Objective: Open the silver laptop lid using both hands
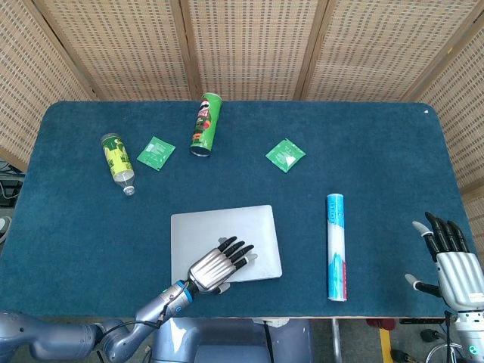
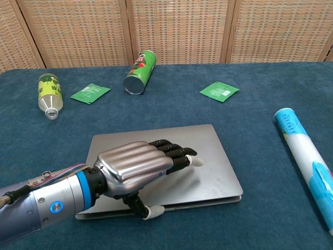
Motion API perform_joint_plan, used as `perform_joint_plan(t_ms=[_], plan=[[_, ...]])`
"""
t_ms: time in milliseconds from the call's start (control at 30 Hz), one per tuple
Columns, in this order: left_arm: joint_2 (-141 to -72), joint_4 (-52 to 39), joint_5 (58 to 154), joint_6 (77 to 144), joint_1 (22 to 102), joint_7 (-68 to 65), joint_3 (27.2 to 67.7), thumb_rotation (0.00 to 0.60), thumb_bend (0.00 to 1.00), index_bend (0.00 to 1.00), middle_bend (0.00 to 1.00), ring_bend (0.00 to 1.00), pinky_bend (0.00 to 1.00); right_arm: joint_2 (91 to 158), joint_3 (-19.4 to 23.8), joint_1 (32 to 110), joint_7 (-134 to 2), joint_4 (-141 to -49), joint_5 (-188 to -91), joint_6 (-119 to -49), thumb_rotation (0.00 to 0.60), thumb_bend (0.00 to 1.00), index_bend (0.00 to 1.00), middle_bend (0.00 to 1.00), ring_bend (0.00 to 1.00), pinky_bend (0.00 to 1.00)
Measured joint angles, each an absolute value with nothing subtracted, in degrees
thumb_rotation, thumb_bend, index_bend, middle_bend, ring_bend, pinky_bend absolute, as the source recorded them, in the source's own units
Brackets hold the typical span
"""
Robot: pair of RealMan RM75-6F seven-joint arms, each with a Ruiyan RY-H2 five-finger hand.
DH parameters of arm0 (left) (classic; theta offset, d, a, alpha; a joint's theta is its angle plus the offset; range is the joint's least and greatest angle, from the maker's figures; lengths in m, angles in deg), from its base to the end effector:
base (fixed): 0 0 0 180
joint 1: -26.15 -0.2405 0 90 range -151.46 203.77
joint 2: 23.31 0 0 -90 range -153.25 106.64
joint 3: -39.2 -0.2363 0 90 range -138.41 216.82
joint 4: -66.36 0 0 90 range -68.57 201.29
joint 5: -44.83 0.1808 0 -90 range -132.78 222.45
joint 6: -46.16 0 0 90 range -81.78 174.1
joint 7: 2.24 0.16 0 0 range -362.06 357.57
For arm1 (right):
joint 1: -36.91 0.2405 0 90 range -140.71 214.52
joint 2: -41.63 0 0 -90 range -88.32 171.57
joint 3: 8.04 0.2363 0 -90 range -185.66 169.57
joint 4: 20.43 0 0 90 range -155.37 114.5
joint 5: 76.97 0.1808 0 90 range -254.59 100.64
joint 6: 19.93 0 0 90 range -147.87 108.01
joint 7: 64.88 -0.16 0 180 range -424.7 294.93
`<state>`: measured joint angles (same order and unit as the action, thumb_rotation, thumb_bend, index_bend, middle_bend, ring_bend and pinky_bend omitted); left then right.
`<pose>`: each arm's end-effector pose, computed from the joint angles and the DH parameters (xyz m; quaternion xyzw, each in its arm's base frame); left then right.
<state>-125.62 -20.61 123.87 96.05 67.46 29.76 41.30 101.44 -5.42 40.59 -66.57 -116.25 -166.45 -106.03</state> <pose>-0.0709 0.2359 -0.0893 -0.8675 -0.2518 -0.3476 0.2514 -0.2695 -0.1859 0.1918 0.6039 -0.3804 0.4030 0.5729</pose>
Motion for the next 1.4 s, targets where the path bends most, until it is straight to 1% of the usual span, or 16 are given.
perform_joint_plan(t_ms=[133,333,400,500,567,633,700,767,833,933,1167,1267,1400], plan=[[-124.9,-21.4,123.4,97.0,67.6,31.4,41.8,0.6,0.46,0.0,0.0,0.0,0.0,101.6,-5.5,40.7,-66.6,-116.1,-166.8,-106.0,0.6,0.0,0.18,0.0,0.0,0.0],[-123.0,-23.7,120.9,98.3,68.3,35.7,44.2,0.6,0.47,0.0,0.0,0.0,0.0,102.4,-6.1,42.1,-70.0,-113.6,-172.2,-106.5,0.6,0.0,0.26,0.02,0.0,0.0],[-122.5,-24.5,119.6,98.8,68.7,37.1,45.2,0.6,0.47,0.0,0.0,0.0,0.0,102.7,-6.5,43.0,-70.7,-112.1,-173.7,-105.9,0.6,0.03,0.27,0.03,0.0,0.0],[-121.9,-25.4,117.6,99.1,69.3,38.5,46.5,0.6,0.47,0.0,0.0,0.0,0.0,103.1,-7.1,44.9,-70.8,-110.8,-175.1,-103.1,0.6,0.16,0.27,0.05,0.0,0.0],[-121.5,-25.8,115.9,99.3,69.8,39.1,47.5,0.6,0.47,0.0,0.0,0.0,0.0,103.4,-7.7,46.7,-71.1,-110.1,-176.3,-100.5,0.6,0.26,0.27,0.08,0.0,0.0],[-121.3,-26.1,114.7,99.5,70.3,39.4,48.2,0.6,0.47,0.0,0.0,0.0,0.0,103.9,-8.5,48.7,-71.6,-109.4,-178.1,-98.1,0.6,0.33,0.27,0.11,0.0,0.01],[-121.1,-26.2,113.7,99.8,70.6,39.3,48.7,0.6,0.47,0.0,0.0,0.0,0.0,104.6,-9.1,50.4,-72.2,-108.8,-179.7,-96.3,0.6,0.38,0.24,0.13,0.01,0.04],[-120.9,-26.4,112.6,100.0,70.7,39.2,48.9,0.6,0.47,0.0,0.0,0.0,0.0,105.8,-9.7,52.5,-73.2,-107.7,-181.2,-94.2,0.6,0.47,0.21,0.14,0.03,0.08],[-120.6,-26.6,111.7,100.2,70.9,39.3,49.0,0.6,0.47,0.0,0.0,0.0,0.0,107.3,-10.0,54.7,-74.3,-106.0,-182.3,-91.8,0.6,0.52,0.2,0.15,0.05,0.11],[-120.0,-27.1,110.4,100.2,71.3,38.9,49.2,0.6,0.47,0.0,0.0,0.0,0.0,109.5,-10.5,57.9,-74.8,-103.9,-183.5,-88.4,0.6,0.58,0.2,0.16,0.09,0.15],[-119.3,-27.3,108.8,100.1,72.2,38.0,49.5,0.6,0.47,0.0,0.0,0.0,0.0,113.9,-10.8,62.1,-73.9,-103.6,-183.6,-82.6,0.6,0.69,0.2,0.16,0.1,0.17],[-118.8,-27.6,109.0,100.4,72.5,38.0,49.4,0.6,0.47,0.0,0.0,0.0,0.0,116.9,-10.1,63.8,-73.9,-103.3,-182.0,-80.1,0.6,0.72,0.2,0.17,0.1,0.18],[-118.3,-28.0,108.1,100.8,73.1,37.2,49.5,0.6,0.47,0.0,0.0,0.0,0.0,119.9,-9.2,65.8,-73.2,-103.1,-179.0,-77.4,0.6,0.73,0.2,0.17,0.1,0.18]])
